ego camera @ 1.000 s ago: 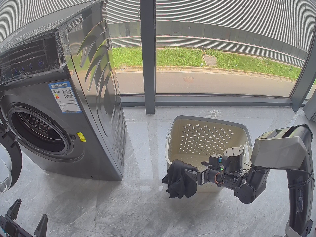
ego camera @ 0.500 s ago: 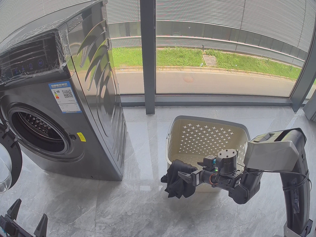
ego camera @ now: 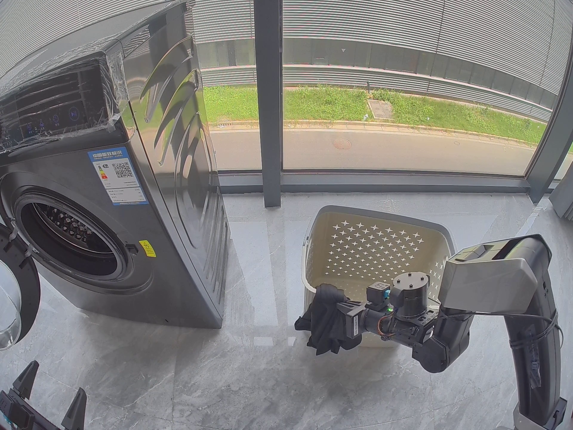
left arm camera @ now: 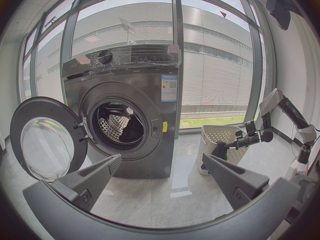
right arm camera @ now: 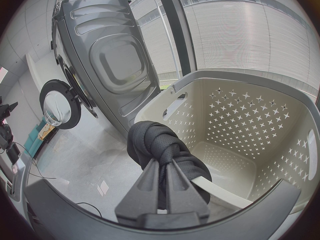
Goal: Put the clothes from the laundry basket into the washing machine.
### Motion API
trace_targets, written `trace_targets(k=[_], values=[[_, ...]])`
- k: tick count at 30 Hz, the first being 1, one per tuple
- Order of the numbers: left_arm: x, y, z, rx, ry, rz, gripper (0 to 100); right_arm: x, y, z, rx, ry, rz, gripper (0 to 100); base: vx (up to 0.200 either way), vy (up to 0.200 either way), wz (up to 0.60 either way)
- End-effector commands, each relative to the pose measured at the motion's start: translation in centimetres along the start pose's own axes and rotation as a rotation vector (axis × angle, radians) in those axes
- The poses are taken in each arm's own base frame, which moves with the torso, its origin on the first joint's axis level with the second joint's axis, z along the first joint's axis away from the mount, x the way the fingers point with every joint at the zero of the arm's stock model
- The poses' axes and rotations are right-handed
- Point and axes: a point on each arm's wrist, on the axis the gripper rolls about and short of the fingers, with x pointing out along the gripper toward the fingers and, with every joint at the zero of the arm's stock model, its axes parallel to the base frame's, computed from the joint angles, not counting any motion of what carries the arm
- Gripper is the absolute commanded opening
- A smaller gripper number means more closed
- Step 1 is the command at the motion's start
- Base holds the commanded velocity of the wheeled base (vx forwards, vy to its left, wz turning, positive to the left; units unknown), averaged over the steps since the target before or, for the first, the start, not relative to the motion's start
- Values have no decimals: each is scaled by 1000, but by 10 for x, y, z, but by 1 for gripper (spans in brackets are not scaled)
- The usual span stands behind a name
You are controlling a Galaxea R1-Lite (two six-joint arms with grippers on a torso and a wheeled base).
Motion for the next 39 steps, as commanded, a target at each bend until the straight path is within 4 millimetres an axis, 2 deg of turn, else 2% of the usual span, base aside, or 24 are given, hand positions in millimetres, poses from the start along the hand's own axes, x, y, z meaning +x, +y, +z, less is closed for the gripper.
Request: trace_targets(k=[1, 10, 17, 23, 26, 31, 35, 39], values=[[0, 0, -5, 0, 0, 1, 100, -5, 2, 5, -2, -14, 3, 0, 0, 0, 0], [0, 0, -5, 0, 0, 1, 100, -22, 4, 16, -14, -43, -7, 0, 0, 0, 0], [0, 0, -5, 0, 0, 1, 100, -39, 5, 34, -32, -122, -12, 0, 0, 0, 0], [0, 0, -5, 0, 1, 1, 100, -69, 18, 65, -51, -240, -17, 0, 0, 0, 0], [0, 0, -5, 0, 0, 1, 100, -92, 32, 88, -59, -314, -15, 0, 0, 0, 0], [0, 0, -5, 0, 0, 1, 100, -118, 47, 117, -64, -429, -10, 0, 0, 0, 0], [0, 0, -5, 0, 0, 1, 100, -128, 47, 133, -63, -498, -40, 0, 0, 0, 0], [0, 0, -5, 0, 0, 1, 100, -129, 43, 145, -61, -546, -59, 0, 0, 0, 0]])
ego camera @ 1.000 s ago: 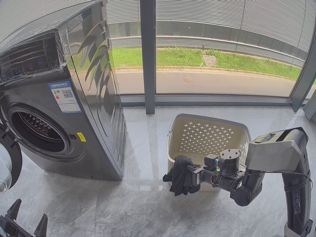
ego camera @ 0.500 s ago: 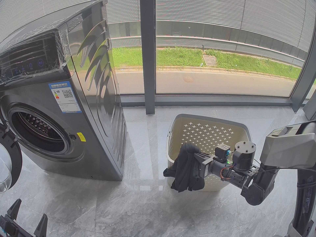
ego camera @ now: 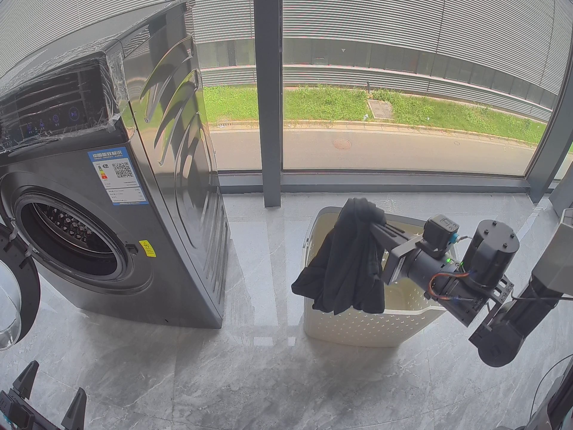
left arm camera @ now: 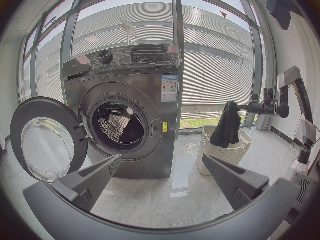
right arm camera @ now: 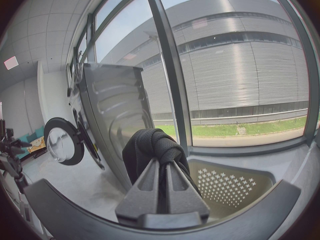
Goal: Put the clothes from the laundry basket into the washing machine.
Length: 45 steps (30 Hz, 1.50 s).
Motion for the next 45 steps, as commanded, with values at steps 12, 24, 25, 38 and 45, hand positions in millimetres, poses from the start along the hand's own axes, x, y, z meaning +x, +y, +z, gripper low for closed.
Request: trace_targets(k=[12, 24, 25, 38, 45], values=[[0, 0, -5, -1, 0, -1, 100, -27, -9, 47, 2, -70, -136, 0, -33, 0, 0], [0, 0, -5, -3, 0, 0, 100, -57, -5, 69, 2, -49, -168, 0, -117, 0, 0], [0, 0, -5, -1, 0, 0, 100, -61, -5, 70, 2, -44, -171, 0, 0, 0, 0], [0, 0, -5, -3, 0, -1, 100, -71, 3, 73, 8, -35, -183, 0, 0, 154, 0], [0, 0, -5, -3, 1, -1, 100, -71, 14, 71, 14, -31, -140, 0, 0, 200, 0]])
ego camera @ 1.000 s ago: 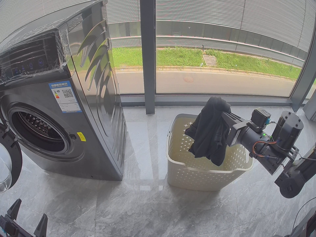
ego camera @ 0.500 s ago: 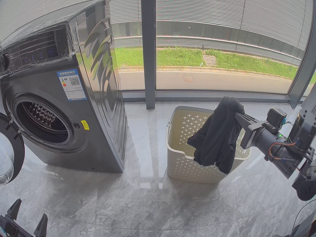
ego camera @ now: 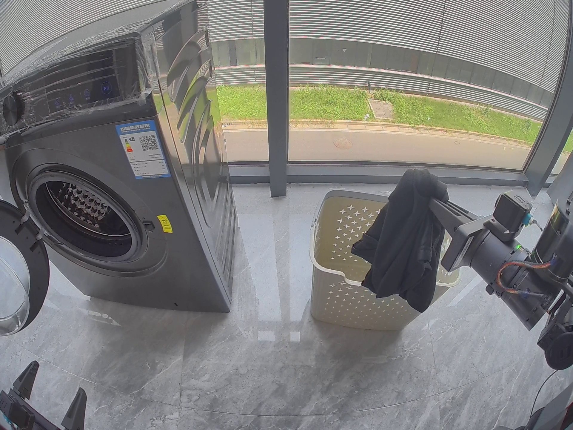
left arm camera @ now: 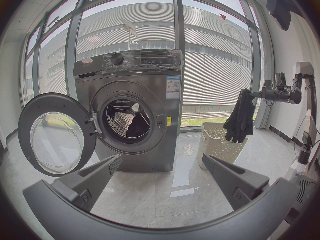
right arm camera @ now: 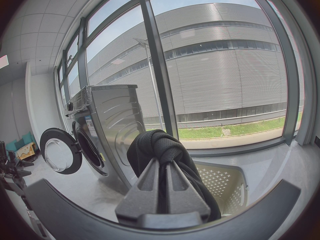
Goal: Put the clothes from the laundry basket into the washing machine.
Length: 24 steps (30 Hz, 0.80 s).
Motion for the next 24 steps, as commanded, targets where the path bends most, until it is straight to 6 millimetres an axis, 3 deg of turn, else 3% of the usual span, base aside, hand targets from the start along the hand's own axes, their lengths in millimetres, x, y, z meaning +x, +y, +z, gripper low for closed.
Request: trace_targets(k=[1, 19, 24], values=[[0, 0, -5, 0, 1, 0, 100, 0, 4, -2, 3, 7, 16, 0, 0, 200, 0], [0, 0, -5, -1, 1, 0, 100, 1, 5, -12, -6, 46, -29, 0, 0, 200, 0], [0, 0, -5, -1, 1, 0, 100, 2, 7, -15, -4, 53, -22, 0, 0, 0, 0]])
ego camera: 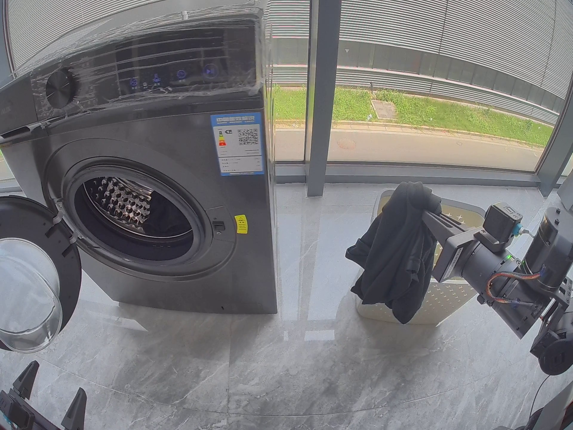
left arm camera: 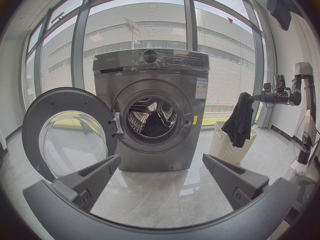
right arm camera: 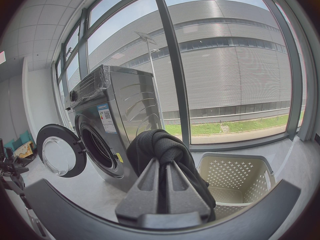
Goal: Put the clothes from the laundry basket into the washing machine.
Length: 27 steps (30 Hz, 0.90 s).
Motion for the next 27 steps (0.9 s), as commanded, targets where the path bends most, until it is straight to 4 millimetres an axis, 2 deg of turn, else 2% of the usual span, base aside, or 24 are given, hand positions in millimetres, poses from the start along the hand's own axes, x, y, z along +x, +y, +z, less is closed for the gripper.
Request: trace_targets(k=[1, 4, 19, 25, 27], values=[[0, 0, -5, -1, 0, 0, 100, 1, 1, -2, 0, 8, 2, 0, 0, 0, 0], [0, 0, -5, -1, 0, 0, 100, 1, 1, -2, 0, 8, 2, 0, 0, 0, 0], [0, 0, -5, -1, 0, 0, 100, 0, 1, -4, 0, 14, 2, 0, -200, 0, 0], [0, 0, -5, -1, 0, 0, 100, 2, 1, -6, -3, 23, 3, 0, 0, 0, 0], [0, 0, -5, -2, 0, 0, 100, 2, 1, -6, -3, 23, 3, 0, 0, 200, 0]])
